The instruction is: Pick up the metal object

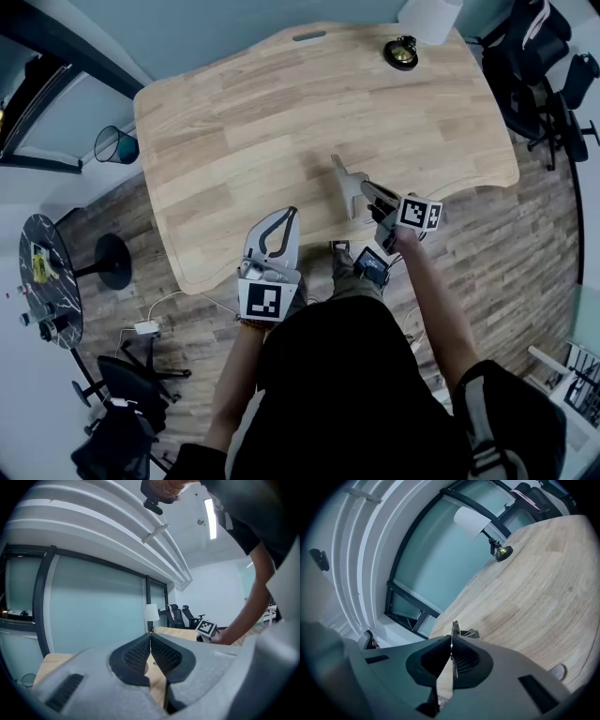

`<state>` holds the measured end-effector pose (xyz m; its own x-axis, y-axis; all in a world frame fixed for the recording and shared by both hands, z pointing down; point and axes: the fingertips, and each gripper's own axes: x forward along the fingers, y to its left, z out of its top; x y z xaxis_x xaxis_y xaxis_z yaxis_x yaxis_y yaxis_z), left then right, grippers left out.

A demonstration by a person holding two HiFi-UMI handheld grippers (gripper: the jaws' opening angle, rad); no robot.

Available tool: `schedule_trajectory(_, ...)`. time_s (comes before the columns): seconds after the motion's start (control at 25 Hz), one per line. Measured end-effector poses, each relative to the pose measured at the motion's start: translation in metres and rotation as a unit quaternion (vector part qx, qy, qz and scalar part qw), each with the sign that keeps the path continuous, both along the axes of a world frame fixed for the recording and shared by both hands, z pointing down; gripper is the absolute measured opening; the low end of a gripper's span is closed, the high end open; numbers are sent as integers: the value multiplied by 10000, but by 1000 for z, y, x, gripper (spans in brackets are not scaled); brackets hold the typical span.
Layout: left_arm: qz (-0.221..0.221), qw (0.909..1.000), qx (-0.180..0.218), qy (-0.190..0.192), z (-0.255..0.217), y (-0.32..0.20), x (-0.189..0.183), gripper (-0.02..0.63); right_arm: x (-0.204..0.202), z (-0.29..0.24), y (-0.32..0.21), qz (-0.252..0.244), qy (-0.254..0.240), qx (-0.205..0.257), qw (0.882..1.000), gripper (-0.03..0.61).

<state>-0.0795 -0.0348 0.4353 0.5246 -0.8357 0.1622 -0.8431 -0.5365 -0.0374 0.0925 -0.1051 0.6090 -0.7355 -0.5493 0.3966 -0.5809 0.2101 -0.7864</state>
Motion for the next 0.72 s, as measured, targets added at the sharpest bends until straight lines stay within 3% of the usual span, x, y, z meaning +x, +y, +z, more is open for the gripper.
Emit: schedule_trajectory(0.72, 191, 9991, 361, 150, -22, -31, 2, 17, -25, -60, 7, 219, -103, 646, 9976, 9)
